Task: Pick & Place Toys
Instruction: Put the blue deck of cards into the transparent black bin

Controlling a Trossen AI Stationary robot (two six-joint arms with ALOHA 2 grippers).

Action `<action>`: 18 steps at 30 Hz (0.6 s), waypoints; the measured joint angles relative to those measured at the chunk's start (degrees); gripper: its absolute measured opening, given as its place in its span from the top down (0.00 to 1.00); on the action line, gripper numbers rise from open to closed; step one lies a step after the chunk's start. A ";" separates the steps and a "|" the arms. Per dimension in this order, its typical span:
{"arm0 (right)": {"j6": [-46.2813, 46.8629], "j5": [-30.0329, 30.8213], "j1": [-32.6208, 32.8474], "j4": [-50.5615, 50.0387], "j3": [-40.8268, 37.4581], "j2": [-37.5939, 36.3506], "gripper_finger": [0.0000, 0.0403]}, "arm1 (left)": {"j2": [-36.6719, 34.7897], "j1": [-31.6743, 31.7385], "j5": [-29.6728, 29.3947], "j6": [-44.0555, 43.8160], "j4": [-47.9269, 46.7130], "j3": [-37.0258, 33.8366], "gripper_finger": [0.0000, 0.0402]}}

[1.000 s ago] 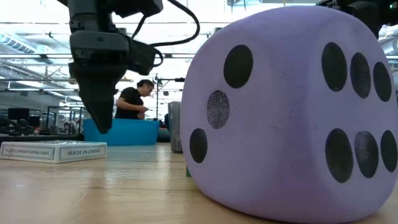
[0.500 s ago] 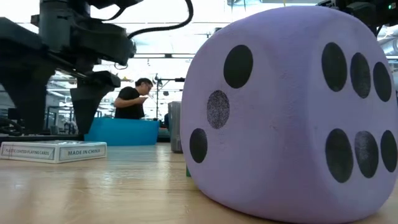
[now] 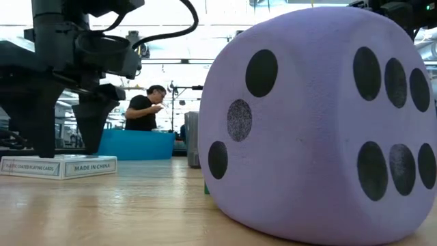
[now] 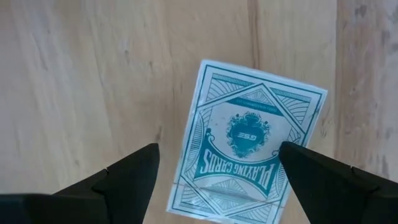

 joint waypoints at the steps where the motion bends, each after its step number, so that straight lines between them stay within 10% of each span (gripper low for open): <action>1: -0.02 0.00 0.00 -0.03 0.00 0.00 0.28 | -0.02 0.02 0.70 -0.68 0.00 -0.47 0.14; 18: -0.03 0.00 0.00 0.02 0.00 -0.02 0.28 | -0.18 0.37 4.85 -2.49 -4.85 4.80 0.14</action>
